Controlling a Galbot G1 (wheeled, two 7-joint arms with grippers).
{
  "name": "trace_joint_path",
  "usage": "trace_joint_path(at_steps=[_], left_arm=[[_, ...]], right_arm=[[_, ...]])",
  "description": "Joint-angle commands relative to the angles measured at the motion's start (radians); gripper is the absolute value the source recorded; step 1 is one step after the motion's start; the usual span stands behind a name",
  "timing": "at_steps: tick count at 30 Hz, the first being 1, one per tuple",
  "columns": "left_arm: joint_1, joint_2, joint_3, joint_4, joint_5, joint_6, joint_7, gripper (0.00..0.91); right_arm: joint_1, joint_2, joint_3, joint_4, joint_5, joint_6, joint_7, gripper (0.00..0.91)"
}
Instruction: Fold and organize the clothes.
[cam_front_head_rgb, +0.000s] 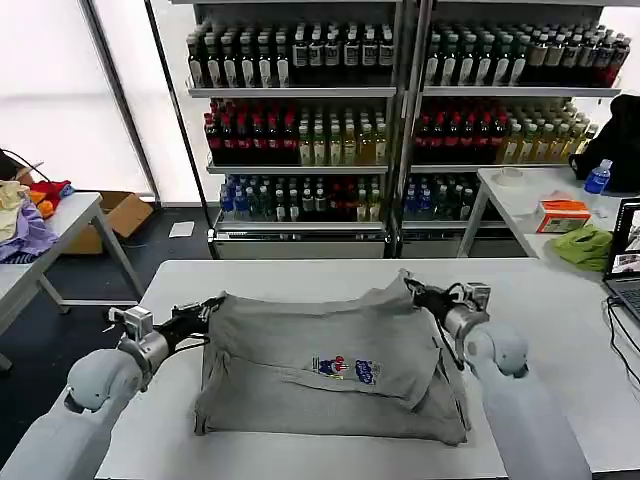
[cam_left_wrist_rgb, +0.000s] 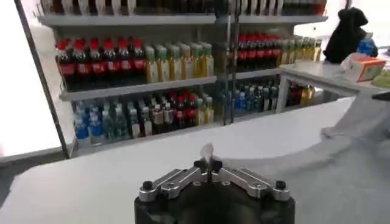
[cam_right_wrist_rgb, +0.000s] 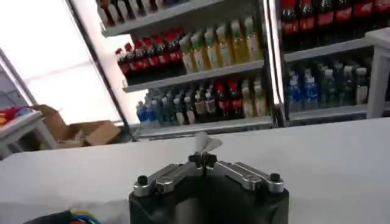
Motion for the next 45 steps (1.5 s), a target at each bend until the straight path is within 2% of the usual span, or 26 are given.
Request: trace_joint_path(at_steps=[1, 4, 7, 10, 14, 15, 17, 21, 26, 27, 28, 29, 31, 33, 35, 41, 45], left_arm=[[0.209, 0.017, -0.125, -0.181, 0.032, -0.008, -0.011, 0.010], [0.264, 0.007, -0.151, -0.221, 0.131, -0.037, 0.002, 0.010], [0.314, -0.001, -0.175, -0.272, 0.141, -0.040, 0.002, 0.010], [0.376, -0.008, -0.199, -0.310, 0.148, -0.036, 0.010, 0.010], [0.487, -0.041, -0.235, -0.344, 0.189, -0.047, 0.028, 0.010], [0.511, -0.059, -0.242, -0.344, 0.207, -0.050, 0.030, 0.010], [0.531, -0.073, -0.240, -0.339, 0.208, -0.047, 0.029, 0.010], [0.568, -0.102, -0.222, -0.304, 0.287, -0.053, 0.023, 0.010], [0.622, -0.126, -0.230, -0.312, 0.350, -0.076, 0.007, 0.010], [0.625, -0.125, -0.233, -0.318, 0.353, -0.073, 0.002, 0.302], [0.625, -0.125, -0.234, -0.321, 0.356, -0.070, 0.001, 0.615], [0.623, -0.124, -0.240, -0.324, 0.361, -0.063, 0.002, 0.907], [0.622, -0.120, -0.252, -0.341, 0.363, -0.044, 0.003, 0.907], [0.623, -0.109, -0.275, -0.366, 0.360, -0.006, -0.001, 0.907], [0.613, -0.093, -0.289, -0.367, 0.345, 0.008, -0.002, 0.907], [0.595, -0.075, -0.329, -0.392, 0.294, 0.029, -0.011, 0.907], [0.584, -0.086, -0.358, -0.401, 0.175, 0.026, -0.057, 0.907]], right_arm=[[-0.370, -0.003, 0.189, 0.392, 0.031, 0.001, -0.004, 0.000], [-0.447, 0.007, 0.219, 0.445, 0.031, 0.001, -0.006, 0.000], [-0.514, 0.027, 0.257, 0.492, 0.040, 0.002, 0.002, 0.000], [-0.606, 0.040, 0.304, 0.528, 0.028, 0.014, -0.054, 0.000], [-0.690, 0.054, 0.323, 0.519, -0.050, 0.051, -0.085, 0.000], [-0.712, 0.055, 0.308, 0.513, -0.120, 0.093, -0.107, 0.000], [-0.720, 0.062, 0.292, 0.496, -0.208, 0.112, -0.107, 0.000], [-0.707, 0.063, 0.267, 0.447, -0.260, 0.112, -0.093, 0.000], [-0.712, 0.054, 0.274, 0.437, -0.257, 0.113, -0.085, 0.000], [-0.707, 0.051, 0.280, 0.439, -0.252, 0.111, -0.087, 0.333], [-0.704, 0.050, 0.281, 0.440, -0.247, 0.112, -0.087, 0.867], [-0.698, 0.047, 0.284, 0.441, -0.240, 0.111, -0.091, 0.907], [-0.692, 0.030, 0.289, 0.437, -0.249, 0.118, -0.115, 0.907], [-0.676, 0.007, 0.295, 0.426, -0.253, 0.169, -0.137, 0.907], [-0.653, -0.008, 0.299, 0.423, -0.239, 0.170, -0.152, 0.907], [-0.604, -0.006, 0.311, 0.439, -0.198, 0.226, -0.160, 0.907], [-0.582, 0.010, 0.327, 0.450, -0.216, 0.314, -0.176, 0.907]])
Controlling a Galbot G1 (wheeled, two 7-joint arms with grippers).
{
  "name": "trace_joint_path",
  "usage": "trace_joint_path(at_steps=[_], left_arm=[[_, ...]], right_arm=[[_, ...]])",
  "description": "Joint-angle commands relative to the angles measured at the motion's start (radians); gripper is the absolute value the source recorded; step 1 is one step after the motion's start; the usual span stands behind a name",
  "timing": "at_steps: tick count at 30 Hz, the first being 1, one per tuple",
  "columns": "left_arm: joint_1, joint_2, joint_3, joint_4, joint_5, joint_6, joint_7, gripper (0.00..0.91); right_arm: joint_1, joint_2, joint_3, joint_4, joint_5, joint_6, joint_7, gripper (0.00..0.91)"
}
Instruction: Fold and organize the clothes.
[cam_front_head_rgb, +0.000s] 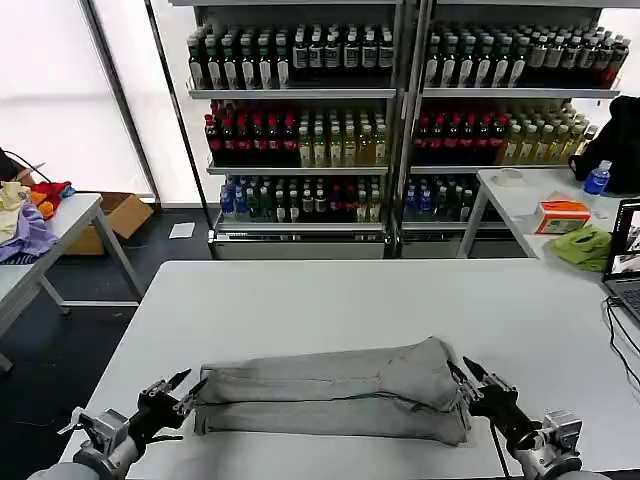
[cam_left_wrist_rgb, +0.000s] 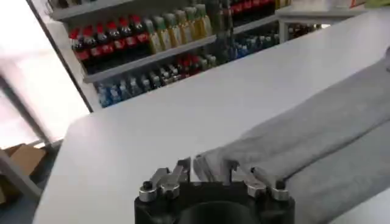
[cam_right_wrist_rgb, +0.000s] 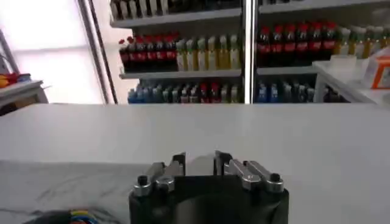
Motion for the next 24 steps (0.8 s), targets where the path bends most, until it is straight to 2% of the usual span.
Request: trace_joint_path(at_steps=[1, 7, 13, 20, 24], left_arm=[[0.012, -0.002, -0.074, -0.039, -0.173, 0.033, -0.057, 0.907], [0.013, 0.009, -0.066, -0.027, -0.199, 0.027, -0.077, 0.907], [0.001, -0.011, -0.006, 0.000, -0.218, 0.008, -0.134, 0.907], [-0.008, -0.078, 0.037, 0.026, -0.153, -0.033, -0.162, 0.907], [-0.026, -0.111, 0.038, 0.040, -0.132, -0.029, -0.189, 0.907]], right_arm=[[0.037, 0.000, 0.027, 0.013, -0.009, 0.143, -0.039, 0.907], [0.053, 0.006, 0.060, -0.005, -0.009, 0.157, -0.021, 0.907], [0.055, 0.004, 0.035, -0.031, -0.037, 0.172, -0.012, 0.907], [0.066, 0.007, 0.018, -0.065, -0.051, 0.183, -0.015, 0.907], [0.050, 0.004, 0.029, -0.066, -0.015, 0.176, -0.008, 0.907]])
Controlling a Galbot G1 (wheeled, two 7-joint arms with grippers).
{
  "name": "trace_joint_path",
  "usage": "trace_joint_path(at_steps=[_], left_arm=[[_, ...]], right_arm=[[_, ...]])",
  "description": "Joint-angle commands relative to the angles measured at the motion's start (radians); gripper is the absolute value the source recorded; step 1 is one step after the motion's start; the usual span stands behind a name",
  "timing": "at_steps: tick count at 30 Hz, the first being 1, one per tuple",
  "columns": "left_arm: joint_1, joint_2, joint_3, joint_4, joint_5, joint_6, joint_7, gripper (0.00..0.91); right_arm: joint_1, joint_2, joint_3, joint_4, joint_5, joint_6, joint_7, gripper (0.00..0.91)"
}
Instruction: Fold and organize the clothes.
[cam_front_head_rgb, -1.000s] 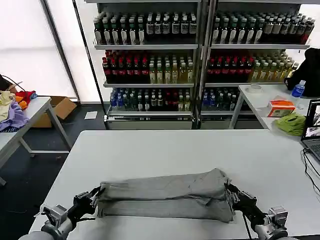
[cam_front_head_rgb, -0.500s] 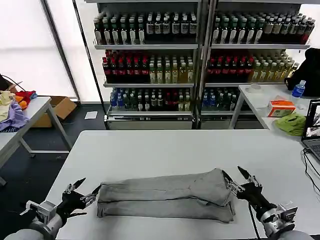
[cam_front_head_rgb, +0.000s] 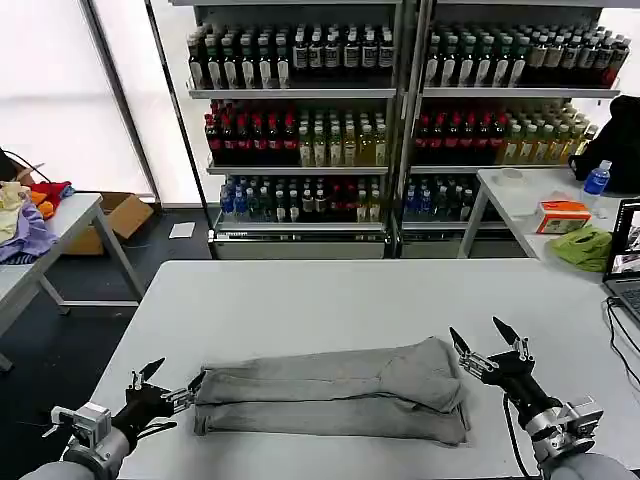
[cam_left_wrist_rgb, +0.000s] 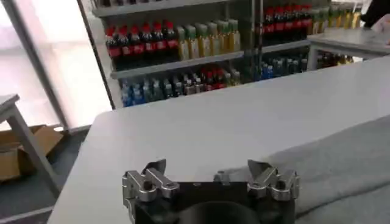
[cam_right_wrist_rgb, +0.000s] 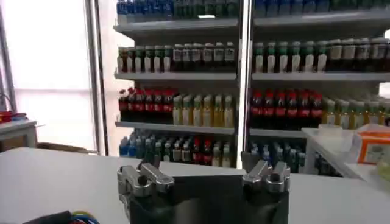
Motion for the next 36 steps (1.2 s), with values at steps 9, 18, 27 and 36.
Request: trace_joint_path(at_steps=[9, 18, 27, 36], left_arm=[[0.018, -0.146, 0.100, -0.020, 0.025, 0.015, -0.163, 0.907], [-0.018, -0.244, 0.162, 0.020, 0.050, 0.068, -0.320, 0.907], [-0.023, -0.283, 0.197, 0.046, 0.051, 0.057, -0.385, 0.494], [0.000, -0.303, 0.259, 0.034, 0.069, 0.046, -0.381, 0.020]], right_arm=[[-0.018, 0.000, 0.012, -0.017, 0.016, 0.018, 0.006, 0.907], [-0.032, 0.004, 0.010, -0.010, 0.015, 0.019, 0.005, 0.907], [-0.029, 0.008, 0.005, -0.004, 0.016, 0.018, 0.005, 0.907], [-0.020, 0.000, 0.002, 0.002, 0.019, 0.010, 0.006, 0.907]])
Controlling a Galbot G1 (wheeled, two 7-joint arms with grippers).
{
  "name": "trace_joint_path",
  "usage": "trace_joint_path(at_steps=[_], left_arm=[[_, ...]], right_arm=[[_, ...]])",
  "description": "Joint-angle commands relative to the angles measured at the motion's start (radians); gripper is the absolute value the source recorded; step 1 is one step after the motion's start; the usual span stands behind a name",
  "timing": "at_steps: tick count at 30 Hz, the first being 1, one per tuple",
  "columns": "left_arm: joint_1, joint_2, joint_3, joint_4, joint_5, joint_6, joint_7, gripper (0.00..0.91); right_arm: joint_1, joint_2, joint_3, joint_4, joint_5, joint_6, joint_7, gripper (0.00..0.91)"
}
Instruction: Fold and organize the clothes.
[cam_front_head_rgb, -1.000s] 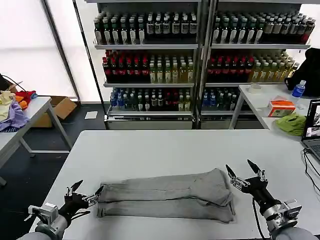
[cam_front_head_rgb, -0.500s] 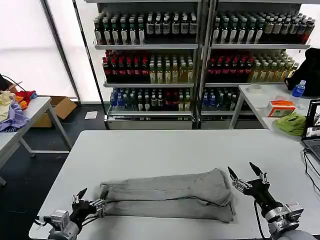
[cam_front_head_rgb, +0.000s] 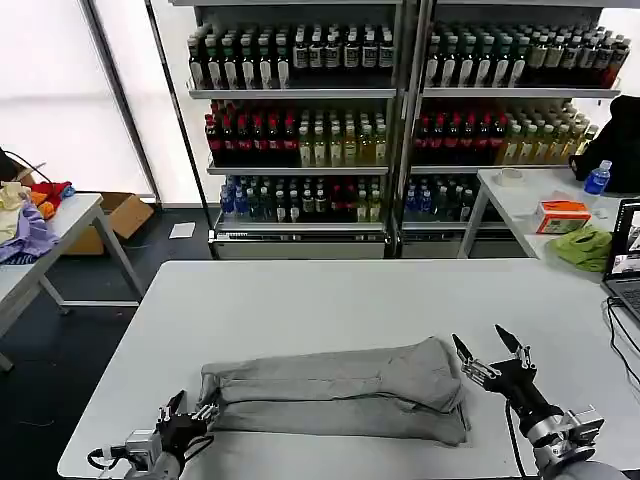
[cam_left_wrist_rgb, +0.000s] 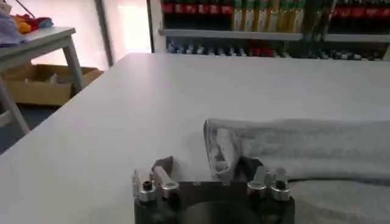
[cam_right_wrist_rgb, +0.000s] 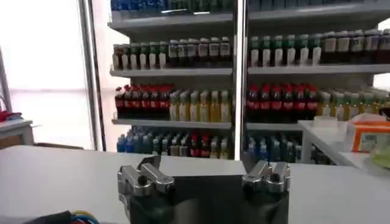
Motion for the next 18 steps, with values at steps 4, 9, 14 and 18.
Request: trace_joint_path(at_steps=[4, 9, 14, 18], left_arm=[[0.017, -0.050, 0.083, -0.005, 0.023, -0.012, -0.046, 0.020], [0.019, -0.042, 0.088, -0.016, 0.024, -0.031, -0.040, 0.010], [0.014, -0.041, 0.079, -0.017, 0.022, -0.044, -0.039, 0.010], [-0.008, -0.040, 0.010, -0.019, -0.019, -0.053, -0.037, 0.010]], right_arm=[[0.000, 0.006, -0.001, 0.006, 0.008, -0.003, 0.003, 0.907], [-0.002, 0.014, -0.001, 0.016, 0.008, -0.007, 0.003, 0.907], [-0.001, 0.017, 0.005, 0.028, 0.023, -0.015, 0.005, 0.907], [-0.005, 0.018, 0.005, 0.034, 0.028, -0.018, 0.007, 0.907]])
